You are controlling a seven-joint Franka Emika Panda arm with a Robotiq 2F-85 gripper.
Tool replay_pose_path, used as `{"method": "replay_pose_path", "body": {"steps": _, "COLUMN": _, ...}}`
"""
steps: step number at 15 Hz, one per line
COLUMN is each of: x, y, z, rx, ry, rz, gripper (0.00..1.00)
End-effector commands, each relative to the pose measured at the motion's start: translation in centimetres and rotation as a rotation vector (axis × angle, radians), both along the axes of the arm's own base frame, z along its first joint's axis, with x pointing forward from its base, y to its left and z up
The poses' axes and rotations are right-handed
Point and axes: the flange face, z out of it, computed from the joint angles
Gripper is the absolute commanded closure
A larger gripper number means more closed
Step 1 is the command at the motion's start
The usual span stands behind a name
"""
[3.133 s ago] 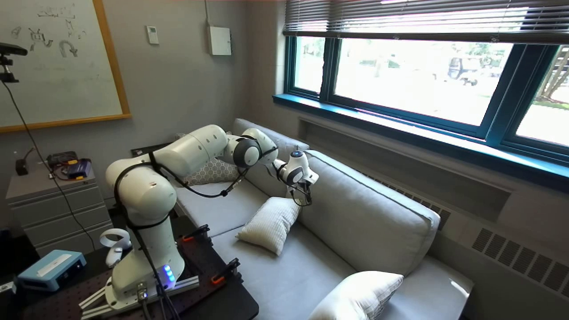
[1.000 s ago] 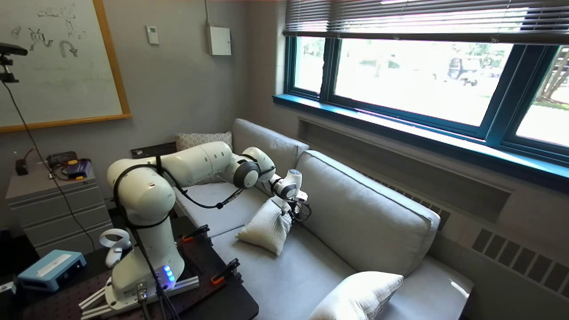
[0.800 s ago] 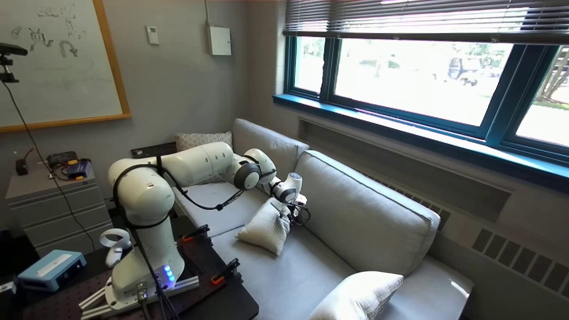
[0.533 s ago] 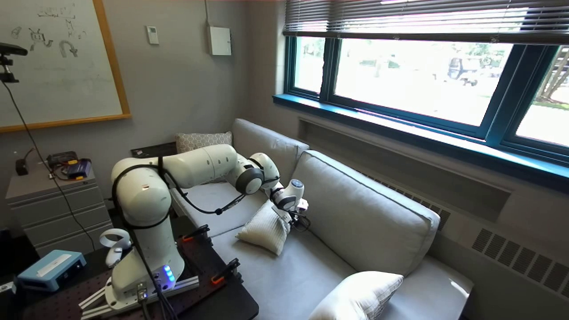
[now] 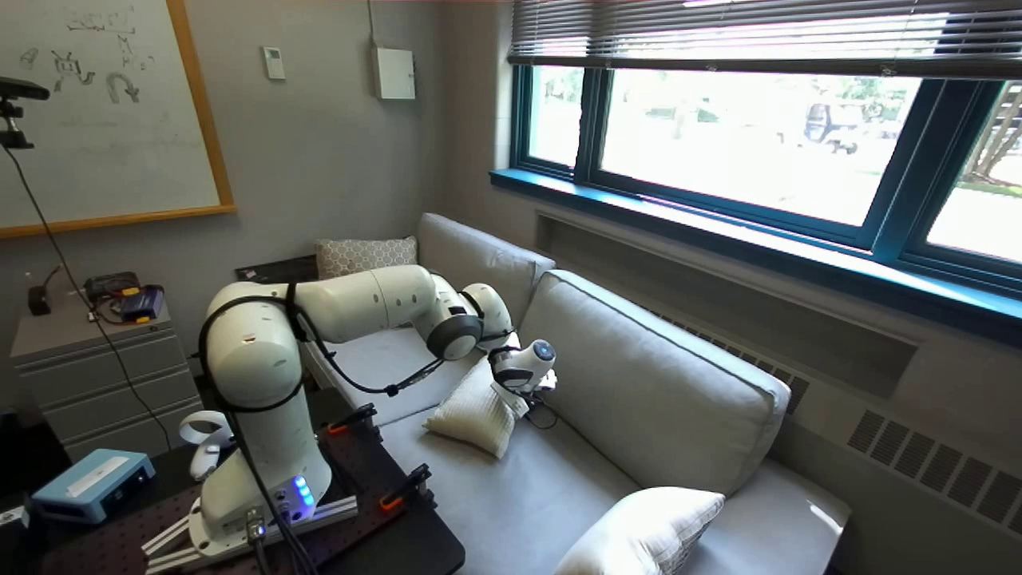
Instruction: Arrange the cushions on the couch
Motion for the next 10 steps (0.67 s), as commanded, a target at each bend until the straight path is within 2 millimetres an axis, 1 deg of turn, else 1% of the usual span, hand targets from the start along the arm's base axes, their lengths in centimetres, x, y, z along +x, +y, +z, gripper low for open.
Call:
{"method": "replay_pose_path", "body": {"steps": 1, "x": 0.5, "y": 0.3, "z": 0.5, "rx": 0.057, "ry": 0.031, "rz": 0.089, "gripper": 0.00}}
{"method": "replay_pose_path", "body": {"steps": 4, "x": 0.5, "y": 0.6, "z": 0.8, "rx": 0.077, "ry": 0.092, "rz": 0.145, "gripper": 0.00}}
{"method": "replay_pose_path", "body": {"steps": 9, "x": 0.5, "y": 1.9, "z": 1.6, "rx": 0.041, "ry": 0.209, "rz": 0.239, "gripper": 0.00}}
{"method": "replay_pose_path", "body": {"steps": 10, "x": 0.5, "y": 2.0, "z": 1.8, "rx": 0.028, "ry": 0.221, "rz": 0.252, "gripper": 0.05}}
